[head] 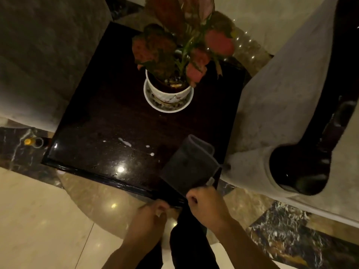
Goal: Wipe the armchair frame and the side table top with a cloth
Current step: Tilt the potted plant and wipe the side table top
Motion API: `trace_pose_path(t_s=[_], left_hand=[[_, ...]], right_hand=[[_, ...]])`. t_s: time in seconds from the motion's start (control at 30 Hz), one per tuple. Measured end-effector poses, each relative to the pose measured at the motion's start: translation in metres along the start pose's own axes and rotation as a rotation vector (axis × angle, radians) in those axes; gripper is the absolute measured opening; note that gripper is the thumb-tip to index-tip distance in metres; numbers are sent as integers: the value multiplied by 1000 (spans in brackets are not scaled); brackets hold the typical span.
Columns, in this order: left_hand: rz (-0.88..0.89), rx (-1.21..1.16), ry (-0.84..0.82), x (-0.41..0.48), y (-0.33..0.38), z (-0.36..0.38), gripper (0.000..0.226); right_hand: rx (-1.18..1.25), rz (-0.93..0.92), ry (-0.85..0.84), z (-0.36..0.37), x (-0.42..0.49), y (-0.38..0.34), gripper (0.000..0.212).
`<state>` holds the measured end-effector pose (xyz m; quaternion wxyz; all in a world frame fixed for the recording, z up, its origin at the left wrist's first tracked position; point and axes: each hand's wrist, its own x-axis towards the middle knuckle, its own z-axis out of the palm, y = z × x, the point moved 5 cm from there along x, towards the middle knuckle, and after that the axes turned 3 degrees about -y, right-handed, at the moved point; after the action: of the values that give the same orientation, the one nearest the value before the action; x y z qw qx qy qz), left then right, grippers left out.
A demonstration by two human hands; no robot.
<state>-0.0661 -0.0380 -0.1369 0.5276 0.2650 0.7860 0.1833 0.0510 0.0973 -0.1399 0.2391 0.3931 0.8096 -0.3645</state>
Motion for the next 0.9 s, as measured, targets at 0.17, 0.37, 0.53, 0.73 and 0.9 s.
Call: trace_pose_path(t_s=[0.17,0.37,0.53,0.73,0.9], left_hand=[[54,-71,246,53,11,-37,24],[-90,-542,406,132,47,-70,8],[-199,-1027,403,195,88,-92,24],[-306,-1154,291,229,94,-103,35],[-307,-1128,289,246,89,-108,34]], right_hand=[[125,70,470,-10,39,27,47],[-175,121,324,47,105,14,80],[-381,-421,275,51,113,24,69],[-206,216,554,-72,186,72,70],[-244,41,523,-9,158,36,72]])
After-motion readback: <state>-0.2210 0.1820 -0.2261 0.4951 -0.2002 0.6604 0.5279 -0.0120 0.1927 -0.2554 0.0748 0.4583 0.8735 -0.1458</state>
